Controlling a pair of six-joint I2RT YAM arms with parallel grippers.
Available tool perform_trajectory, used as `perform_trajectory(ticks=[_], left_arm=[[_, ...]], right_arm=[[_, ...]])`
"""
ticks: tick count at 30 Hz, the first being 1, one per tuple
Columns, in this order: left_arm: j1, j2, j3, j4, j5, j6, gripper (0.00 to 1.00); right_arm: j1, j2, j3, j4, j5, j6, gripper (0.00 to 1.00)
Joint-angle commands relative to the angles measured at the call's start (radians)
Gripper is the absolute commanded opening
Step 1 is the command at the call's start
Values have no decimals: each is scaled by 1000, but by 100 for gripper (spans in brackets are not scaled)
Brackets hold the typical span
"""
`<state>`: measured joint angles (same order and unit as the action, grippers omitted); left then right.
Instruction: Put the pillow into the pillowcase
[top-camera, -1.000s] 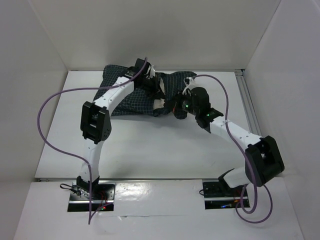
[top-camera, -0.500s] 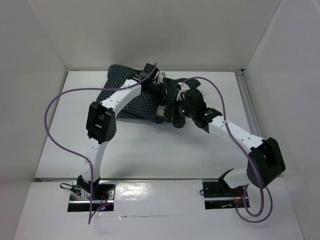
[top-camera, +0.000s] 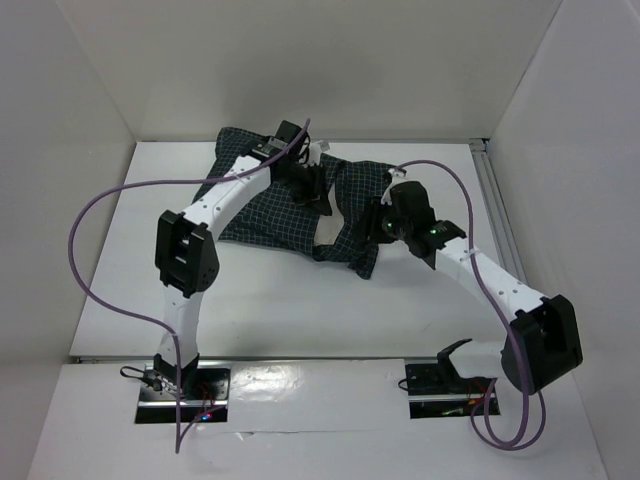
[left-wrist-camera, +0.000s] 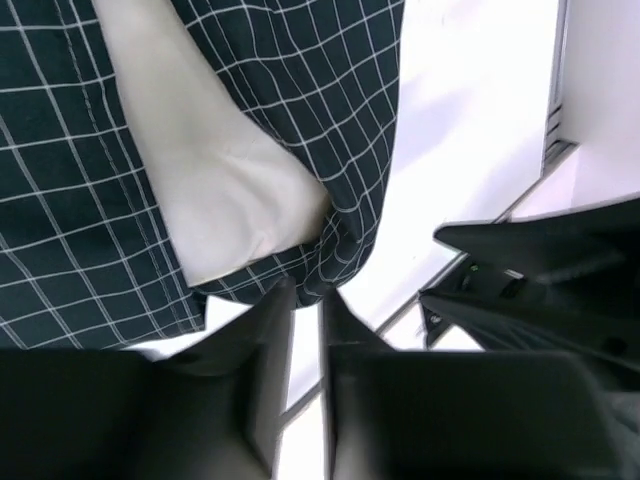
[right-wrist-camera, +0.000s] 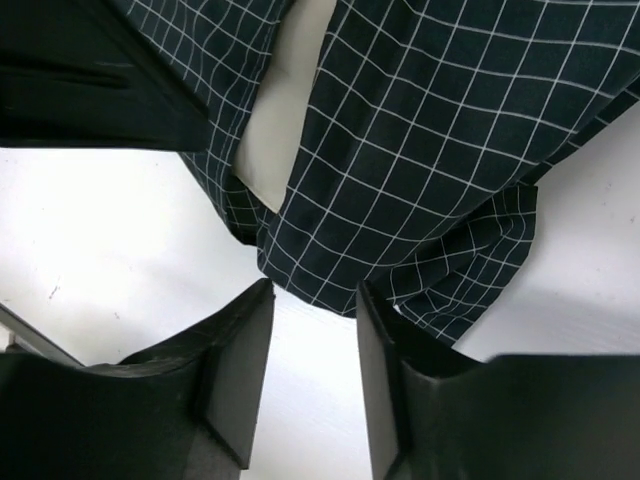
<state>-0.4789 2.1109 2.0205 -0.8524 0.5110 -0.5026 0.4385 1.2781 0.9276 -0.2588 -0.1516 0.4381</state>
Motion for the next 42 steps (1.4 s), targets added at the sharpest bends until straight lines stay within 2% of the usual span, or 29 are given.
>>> perform_trajectory(ticks=[1, 2, 5, 6, 14, 16, 17, 18, 19, 20, 21, 24, 26, 27, 31, 32, 34, 38, 39, 40, 41, 42], left_arm=[[0, -51, -23, -23, -35, 35, 26], [0, -51, -23, -23, -55, 35, 17], [9, -51, -32, -33, -126, 35, 7], [10, -42, -32, -33, -126, 35, 1], [29, 49, -61, 3, -128, 53, 0], [29, 79, -62, 16, -117, 62, 0], [29, 90, -62, 16, -117, 62, 0], [29, 90, -62, 16, -117, 62, 0], [29, 103, -62, 16, -130, 62, 0], [29, 103, -62, 29, -131, 62, 0], [39, 103, -74, 38, -131, 62, 0], [48, 103, -95, 53, -131, 62, 0], [57, 103, -95, 73, -121, 62, 0], [57, 103, -95, 73, -112, 62, 0], [57, 142, -75, 93, -86, 53, 0], [57, 155, -75, 93, -72, 44, 0], [57, 155, -75, 105, -60, 33, 0], [57, 155, -75, 128, -26, 24, 0], [57, 146, -75, 128, -16, 24, 0], [57, 136, -75, 128, -16, 24, 0], [57, 126, -75, 128, -16, 24, 0], [66, 112, -75, 128, -16, 24, 0]], right_arm=[[-1, 13, 43, -23, 11, 25, 49], [-1, 26, 63, -23, 0, 39, 49], [12, 61, 88, -23, 30, 73, 52], [34, 82, 106, -23, 41, 73, 53], [121, 243, 198, -59, 199, 126, 55], [155, 295, 253, -94, 303, 126, 52], [169, 312, 276, -147, 346, 126, 49], [180, 326, 302, -181, 387, 139, 42], [201, 336, 339, -201, 456, 139, 13], [201, 336, 350, -212, 477, 139, 3], [210, 336, 359, -227, 494, 139, 0], [220, 297, 382, -218, 503, 125, 0], [220, 238, 382, -139, 410, 100, 0], [220, 215, 373, -97, 358, 85, 0], [220, 130, 312, 130, -28, 2, 0], [220, 121, 282, 165, -66, 2, 0], [220, 107, 225, 240, -91, 2, 0], [168, 150, 146, 268, -80, 30, 0], [157, 191, 155, 241, -45, 39, 0], [145, 220, 186, 84, 11, 39, 2], [144, 248, 254, -4, 130, 39, 9], [144, 276, 282, -81, 202, 39, 22]])
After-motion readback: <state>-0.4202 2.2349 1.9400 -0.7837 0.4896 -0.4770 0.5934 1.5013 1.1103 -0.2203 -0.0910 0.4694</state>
